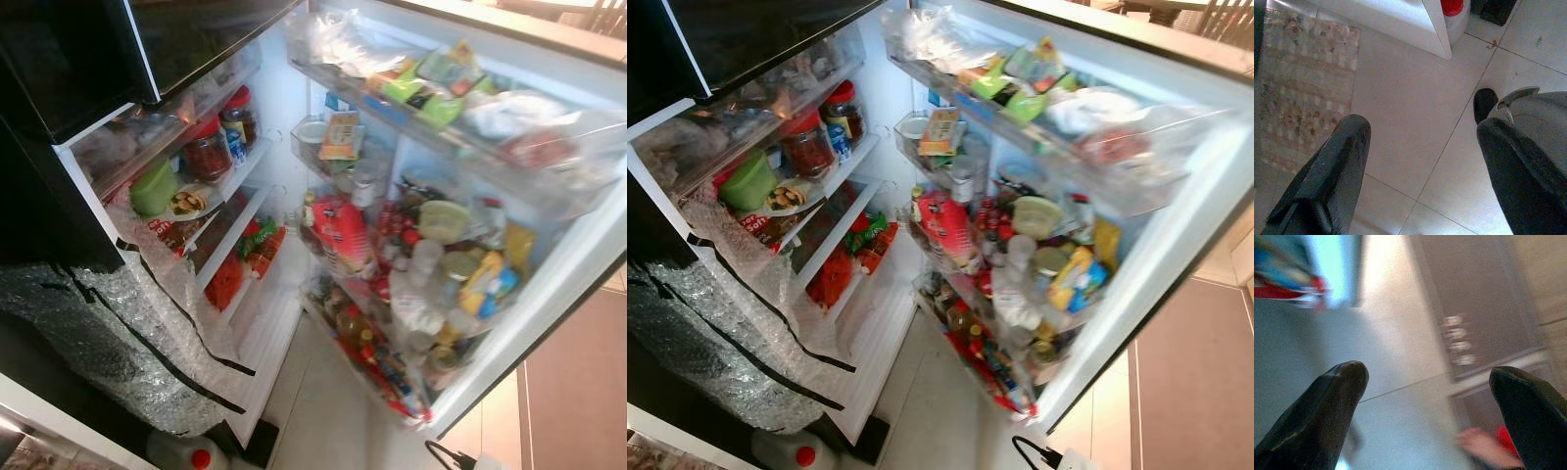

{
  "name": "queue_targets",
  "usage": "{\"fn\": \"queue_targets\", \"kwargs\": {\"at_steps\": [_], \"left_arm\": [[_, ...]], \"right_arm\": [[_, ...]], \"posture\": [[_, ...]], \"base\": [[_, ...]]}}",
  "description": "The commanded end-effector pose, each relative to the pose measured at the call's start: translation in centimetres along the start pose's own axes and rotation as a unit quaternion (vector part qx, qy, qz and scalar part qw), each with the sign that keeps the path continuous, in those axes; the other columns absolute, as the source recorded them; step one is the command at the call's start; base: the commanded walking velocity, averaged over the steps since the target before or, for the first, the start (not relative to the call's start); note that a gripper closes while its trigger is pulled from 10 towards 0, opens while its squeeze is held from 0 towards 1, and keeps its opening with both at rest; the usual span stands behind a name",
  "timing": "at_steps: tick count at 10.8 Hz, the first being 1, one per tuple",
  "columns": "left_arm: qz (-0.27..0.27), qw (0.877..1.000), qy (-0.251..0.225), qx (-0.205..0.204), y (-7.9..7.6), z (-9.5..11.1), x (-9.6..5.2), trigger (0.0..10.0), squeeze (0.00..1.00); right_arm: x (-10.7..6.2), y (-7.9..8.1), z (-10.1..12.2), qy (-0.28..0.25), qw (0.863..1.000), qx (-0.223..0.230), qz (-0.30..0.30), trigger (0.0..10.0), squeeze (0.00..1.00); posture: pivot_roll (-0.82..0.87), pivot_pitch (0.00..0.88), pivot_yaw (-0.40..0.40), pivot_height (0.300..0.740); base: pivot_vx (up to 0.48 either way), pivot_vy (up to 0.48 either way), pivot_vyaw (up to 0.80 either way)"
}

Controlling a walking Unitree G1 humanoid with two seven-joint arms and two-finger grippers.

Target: Restocking fridge

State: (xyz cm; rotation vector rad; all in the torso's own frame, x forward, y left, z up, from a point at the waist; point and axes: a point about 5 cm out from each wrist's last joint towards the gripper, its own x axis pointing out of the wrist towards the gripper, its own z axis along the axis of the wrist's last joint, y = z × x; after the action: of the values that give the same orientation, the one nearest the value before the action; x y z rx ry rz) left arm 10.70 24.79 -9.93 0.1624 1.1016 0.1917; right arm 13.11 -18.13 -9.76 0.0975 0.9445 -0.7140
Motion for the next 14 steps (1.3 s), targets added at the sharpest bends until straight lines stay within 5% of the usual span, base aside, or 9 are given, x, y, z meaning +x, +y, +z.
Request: {"fn": "queue_targets", "kwargs": {"at_steps": [1,3,4,6,10,14], "left_arm": [[0.001,1.000,0.007,0.007,0.0,-0.3,-0.1,10.0,0.00],[0.000,1.000,0.006,0.006,0.0,-0.3,0.0,10.0,0.00],[-0.001,1.000,0.005,0.007,-0.1,-0.3,0.0,10.0,0.00],[-0.001,1.000,0.005,0.006,-0.1,-0.3,0.0,10.0,0.00],[0.000,1.000,0.005,0.007,0.0,-0.3,0.0,10.0,0.00],[-0.001,1.000,0.005,0.007,-0.1,-0.2,0.0,10.0,0.00]], "right_arm": [[0.0,0.7,0.1,0.009,0.999,0.017,0.044,10.0,0.00],[0.0,1.4,-0.1,0.034,0.991,0.013,0.126,10.0,0.00],[0.1,1.3,-0.2,0.050,0.989,-0.026,0.139,10.0,0.00],[0.1,0.8,-0.6,0.069,0.995,-0.003,0.073,10.0,0.00],[0.1,0.5,-0.5,0.052,0.998,0.009,0.039,10.0,0.00],[-0.3,-0.2,-0.3,0.022,0.996,0.026,-0.080,10.0,0.00]], "posture": [[-0.01,0.000,0.022,0.740],[-0.01,0.000,0.021,0.740],[-0.01,0.000,0.019,0.740],[-0.01,0.000,0.021,0.740],[-0.01,0.000,0.024,0.740],[-0.02,0.000,0.020,0.740]], "base": [[0.000,0.000,0.00],[0.000,0.000,0.00],[0.000,0.000,0.00],[0.000,0.000,0.00],[0.000,0.000,0.00],[0.000,0.000,0.00]]}}
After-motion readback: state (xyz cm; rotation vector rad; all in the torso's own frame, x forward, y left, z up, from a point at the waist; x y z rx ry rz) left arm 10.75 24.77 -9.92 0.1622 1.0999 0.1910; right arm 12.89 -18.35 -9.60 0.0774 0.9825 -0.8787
